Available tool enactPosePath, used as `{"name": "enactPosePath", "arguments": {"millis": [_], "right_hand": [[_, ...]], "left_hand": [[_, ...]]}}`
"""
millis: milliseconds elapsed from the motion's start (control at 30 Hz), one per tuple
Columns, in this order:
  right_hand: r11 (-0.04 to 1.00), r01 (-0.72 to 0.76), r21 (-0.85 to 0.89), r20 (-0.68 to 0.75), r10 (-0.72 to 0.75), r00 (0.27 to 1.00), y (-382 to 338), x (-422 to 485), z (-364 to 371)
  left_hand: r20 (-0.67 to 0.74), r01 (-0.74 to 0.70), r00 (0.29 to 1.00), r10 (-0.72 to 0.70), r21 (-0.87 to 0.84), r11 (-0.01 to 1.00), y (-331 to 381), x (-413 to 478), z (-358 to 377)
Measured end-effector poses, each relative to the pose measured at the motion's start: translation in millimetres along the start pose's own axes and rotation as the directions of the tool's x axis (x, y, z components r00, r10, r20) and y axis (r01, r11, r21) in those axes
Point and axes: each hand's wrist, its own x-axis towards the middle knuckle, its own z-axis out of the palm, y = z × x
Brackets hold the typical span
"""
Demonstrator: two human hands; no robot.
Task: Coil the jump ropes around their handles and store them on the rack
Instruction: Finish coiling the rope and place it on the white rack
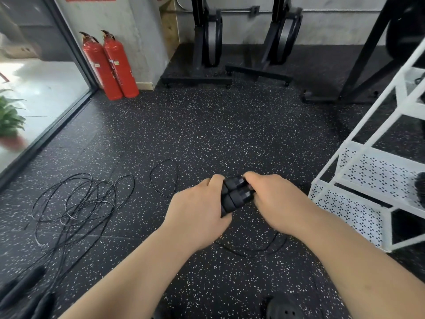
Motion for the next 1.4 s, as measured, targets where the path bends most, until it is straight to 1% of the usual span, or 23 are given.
{"name": "enactPosePath", "arguments": {"millis": [67,133,167,233,300,333,400,433,500,567,600,667,767,833,933,1067,1100,1167,1267,1333,1400], "right_hand": [[0.998,0.041,0.040,-0.007,-0.040,0.999,3,1,-4],[0.993,0.089,0.079,-0.032,-0.086,0.996,9,3,-11],[0.990,0.103,0.100,-0.047,-0.099,0.994,12,3,-16],[0.979,0.111,0.172,-0.093,-0.096,0.991,21,3,-26],[0.962,0.109,0.250,-0.147,-0.074,0.986,30,2,-33],[0.955,0.109,0.276,-0.169,-0.063,0.984,34,1,-34],[0.944,0.103,0.313,-0.194,-0.043,0.980,34,1,-34],[0.946,0.095,0.309,-0.195,-0.035,0.980,31,2,-32],[0.961,0.060,0.270,-0.167,-0.015,0.986,22,3,-25],[0.973,0.027,0.230,-0.139,0.006,0.990,13,4,-15],[0.977,0.019,0.213,-0.123,0.008,0.992,8,5,-9],[0.983,0.008,0.183,-0.066,0.005,0.998,2,9,5],[0.993,0.017,0.120,0.018,-0.020,1.000,-6,11,21],[0.996,0.033,0.080,0.038,-0.036,0.999,-10,11,23],[0.985,0.017,0.174,0.032,-0.023,0.999,-10,11,18],[0.982,0.044,0.183,0.005,-0.046,0.999,-3,12,9],[0.979,0.041,0.201,0.004,-0.042,0.999,-1,12,5],[0.974,0.032,0.224,-0.006,-0.031,1.000,2,12,-3],[0.971,0.029,0.235,-0.038,-0.021,0.999,5,12,-8],[0.970,0.048,0.238,-0.078,-0.030,0.996,4,12,-7],[0.967,0.060,0.248,-0.122,-0.030,0.992,4,12,-5]], "left_hand": [[-0.005,0.022,1.000,-0.022,-0.019,1.000,-4,2,-5],[-0.013,0.083,0.996,-0.084,-0.089,0.993,-9,5,-12],[-0.010,0.130,0.991,-0.134,-0.161,0.978,-14,7,-16],[0.012,0.230,0.971,-0.240,-0.337,0.913,-25,12,-25],[0.003,0.297,0.939,-0.343,-0.506,0.810,-37,17,-30],[0.001,0.321,0.917,-0.398,-0.591,0.740,-43,19,-30],[0.041,0.348,0.874,-0.484,-0.748,0.565,-47,22,-27],[0.086,0.352,0.863,-0.498,-0.809,0.471,-45,22,-24],[0.205,0.363,0.862,-0.464,-0.888,0.282,-34,19,-17],[0.313,0.379,0.873,-0.375,-0.918,0.116,-20,14,-10],[0.337,0.375,0.884,-0.323,-0.925,0.060,-12,12,-8],[0.341,0.345,0.911,-0.231,-0.938,-0.024,1,9,-3],[0.365,0.342,0.918,-0.154,-0.927,-0.155,13,7,0],[0.387,0.358,0.910,-0.146,-0.914,-0.190,15,8,1],[0.427,0.384,0.890,-0.160,-0.891,-0.240,11,10,0],[0.423,0.349,0.887,-0.188,-0.878,-0.328,-1,16,-10],[0.413,0.327,0.884,-0.219,-0.881,-0.341,-6,18,-13],[0.383,0.254,0.862,-0.332,-0.893,-0.371,-18,22,-20],[0.310,0.104,0.799,-0.515,-0.915,-0.390,-35,26,-26],[0.276,0.064,0.788,-0.550,-0.926,-0.373,-37,26,-25],[0.288,0.105,0.803,-0.522,-0.930,-0.351,-31,23,-21]]}}
